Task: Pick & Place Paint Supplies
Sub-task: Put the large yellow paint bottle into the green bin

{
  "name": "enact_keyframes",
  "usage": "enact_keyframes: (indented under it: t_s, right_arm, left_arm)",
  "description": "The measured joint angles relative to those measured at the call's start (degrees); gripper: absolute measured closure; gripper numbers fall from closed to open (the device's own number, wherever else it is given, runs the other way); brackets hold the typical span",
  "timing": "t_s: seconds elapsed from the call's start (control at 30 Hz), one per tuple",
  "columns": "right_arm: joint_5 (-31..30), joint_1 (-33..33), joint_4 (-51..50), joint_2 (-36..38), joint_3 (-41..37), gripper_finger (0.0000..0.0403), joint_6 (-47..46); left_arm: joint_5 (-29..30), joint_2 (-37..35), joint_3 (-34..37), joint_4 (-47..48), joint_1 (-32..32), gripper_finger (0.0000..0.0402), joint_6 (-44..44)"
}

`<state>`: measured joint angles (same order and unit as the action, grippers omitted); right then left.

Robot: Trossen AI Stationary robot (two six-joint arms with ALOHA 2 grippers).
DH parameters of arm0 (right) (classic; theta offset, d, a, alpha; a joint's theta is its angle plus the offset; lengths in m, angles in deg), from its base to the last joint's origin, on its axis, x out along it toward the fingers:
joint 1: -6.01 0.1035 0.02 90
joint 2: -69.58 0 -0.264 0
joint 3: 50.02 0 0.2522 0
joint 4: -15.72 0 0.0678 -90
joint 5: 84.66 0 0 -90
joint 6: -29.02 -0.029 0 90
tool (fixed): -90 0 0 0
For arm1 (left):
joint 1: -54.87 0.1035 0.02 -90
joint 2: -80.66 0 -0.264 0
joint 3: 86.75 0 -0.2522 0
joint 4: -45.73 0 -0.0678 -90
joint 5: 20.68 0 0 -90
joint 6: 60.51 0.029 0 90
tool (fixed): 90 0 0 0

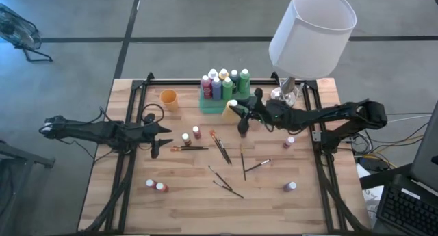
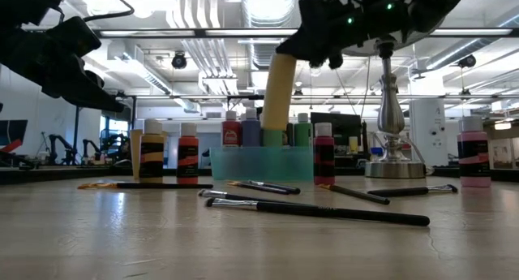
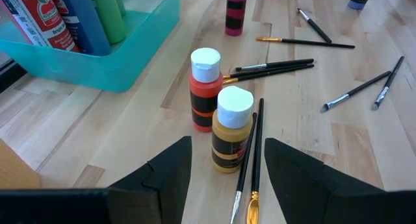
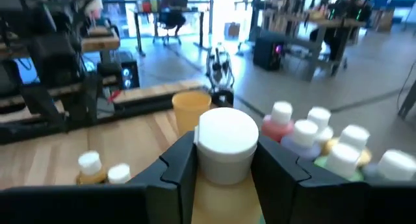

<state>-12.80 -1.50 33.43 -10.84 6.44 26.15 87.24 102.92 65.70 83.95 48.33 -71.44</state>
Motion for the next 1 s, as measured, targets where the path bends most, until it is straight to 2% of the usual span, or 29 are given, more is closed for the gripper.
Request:
enact_keyframes:
  t_s: [0.3,0.47,0.77,1.0]
  right_arm:
    - [-10.7,-0.4,-5.2,4.8,-0.2,0.0283,4.0]
    - [-9.8,-3.8,-6.0,3.6,-0.2,0.0292,3.5]
    - [-3.4,-12.3,-5.8,-1.4,-0.4,0.0285,1.0]
    - [-2.4,-15.2,0.2,-7.2,-0.2,0.0286,0.6]
  left_arm:
    - [0.0,0.0,0.0,0.0,0.0,0.0202,0.0]
    - [0.0,0.0,0.0,0.0,0.0,0.0202,0.0]
    - [0.0,0.0,0.0,0.0,0.0,0.0202,0.0]
    - [0.0,0.0,0.0,0.0,0.0,0.0202,0.0]
